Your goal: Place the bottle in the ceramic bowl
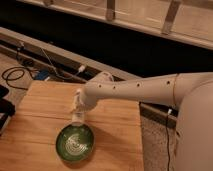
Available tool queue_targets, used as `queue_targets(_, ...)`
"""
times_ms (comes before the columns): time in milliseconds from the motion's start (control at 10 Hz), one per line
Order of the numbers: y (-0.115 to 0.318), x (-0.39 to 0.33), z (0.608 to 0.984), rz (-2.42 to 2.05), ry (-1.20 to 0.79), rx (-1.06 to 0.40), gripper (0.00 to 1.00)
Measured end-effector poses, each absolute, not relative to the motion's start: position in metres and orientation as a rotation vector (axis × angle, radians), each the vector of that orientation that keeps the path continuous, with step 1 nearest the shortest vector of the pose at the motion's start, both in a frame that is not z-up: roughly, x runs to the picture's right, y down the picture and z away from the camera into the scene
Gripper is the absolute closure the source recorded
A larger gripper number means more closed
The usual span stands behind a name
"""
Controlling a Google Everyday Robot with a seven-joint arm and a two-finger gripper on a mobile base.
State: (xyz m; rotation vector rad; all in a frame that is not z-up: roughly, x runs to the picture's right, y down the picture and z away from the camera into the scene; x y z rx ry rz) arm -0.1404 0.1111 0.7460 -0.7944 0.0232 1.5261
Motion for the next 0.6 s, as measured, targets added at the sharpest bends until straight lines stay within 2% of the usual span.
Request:
queue_targets(300, 0.116, -0.15, 0.749, 1.482, 0.055, -0.797, 1.0)
queue_targets(600, 0.139, -0.157, 0.746, 1.484, 0.122, -0.802, 1.0)
